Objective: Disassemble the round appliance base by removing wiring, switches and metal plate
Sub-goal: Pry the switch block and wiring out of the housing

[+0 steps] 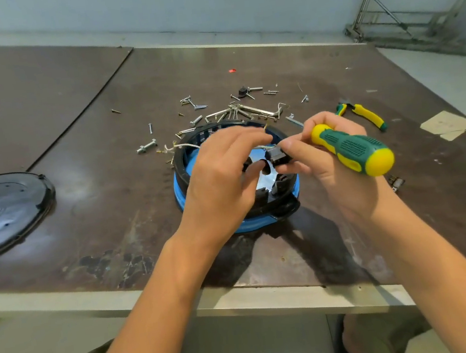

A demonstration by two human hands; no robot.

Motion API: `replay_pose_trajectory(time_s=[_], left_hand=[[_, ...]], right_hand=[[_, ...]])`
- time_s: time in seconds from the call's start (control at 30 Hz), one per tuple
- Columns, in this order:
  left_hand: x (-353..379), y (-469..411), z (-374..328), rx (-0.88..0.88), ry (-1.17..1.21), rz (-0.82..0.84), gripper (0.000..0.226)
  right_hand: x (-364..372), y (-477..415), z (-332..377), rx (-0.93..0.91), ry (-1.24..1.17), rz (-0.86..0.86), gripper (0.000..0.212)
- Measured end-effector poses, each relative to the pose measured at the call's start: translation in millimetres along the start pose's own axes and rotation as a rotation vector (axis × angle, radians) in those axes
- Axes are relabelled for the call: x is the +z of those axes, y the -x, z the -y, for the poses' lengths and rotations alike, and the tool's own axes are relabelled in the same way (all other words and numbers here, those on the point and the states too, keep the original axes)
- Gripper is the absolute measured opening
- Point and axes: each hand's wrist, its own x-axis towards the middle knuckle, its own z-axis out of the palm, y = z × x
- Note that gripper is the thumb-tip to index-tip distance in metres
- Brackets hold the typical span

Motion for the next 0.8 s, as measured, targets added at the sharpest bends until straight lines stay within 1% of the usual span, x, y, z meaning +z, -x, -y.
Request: replay_pose_trajectory(time_s=[0.13,0.2,0.23,0.3,0.37,0.4,0.47,0.53,0.6,0.7,0.8], left_hand=[[-7.4,-2.6,2.7,0.038,-0.056,-0.132,0.021],[-8.3,-1.8,2.3,0.022,0.003,-0.098,0.014],[-7.6,-1.7,1.8,-0.001,0.037,-0.037,0.012],[-3.7,-1.1,0.7,-0.104,0.043,0.149,0.014],[5.4,1.5,-0.4,-0.221,-0.064,0.354,0.029],[10.2,2.8,-1.6,-0.252,-0.136,0.437,0.039],[19.3,3.9,-6.1,-0.252,-0.276,0.531,0.048],[26.6,3.8,-9.9,-0.213,-0.35,0.519,0.042],[31.4,3.4,-12.2,-0.22,-0.354,0.476,0.034],[32.9,2.4,-11.8,-0.276,-0.306,0.407,0.029],[30.0,0.9,-6.7,-0.337,-0.175,0.357,0.03]], right_hand=[[-2.1,-4.1,5.5,0.019,-0.146,-0.07,0.027],[-5.7,-4.4,8.2,0.002,-0.191,-0.088,0.026],[-8.2,-3.9,9.3,-0.01,-0.195,-0.101,0.025],[-13.5,-2.5,10.2,-0.033,-0.195,-0.117,0.022],[-19.4,-1.2,8.8,-0.052,-0.2,-0.121,0.02],[-22.6,-0.7,7.4,-0.06,-0.2,-0.127,0.02],[-28.4,0.3,3.8,-0.072,-0.2,-0.144,0.021],[-32.4,1.6,-0.1,-0.078,-0.194,-0.148,0.021],[-36.7,3.3,-4.3,-0.072,-0.188,-0.151,0.02],[-42.9,5.9,-9.3,-0.063,-0.176,-0.167,0.02],[-48.5,7.1,-12.4,-0.05,-0.175,-0.205,0.02]])
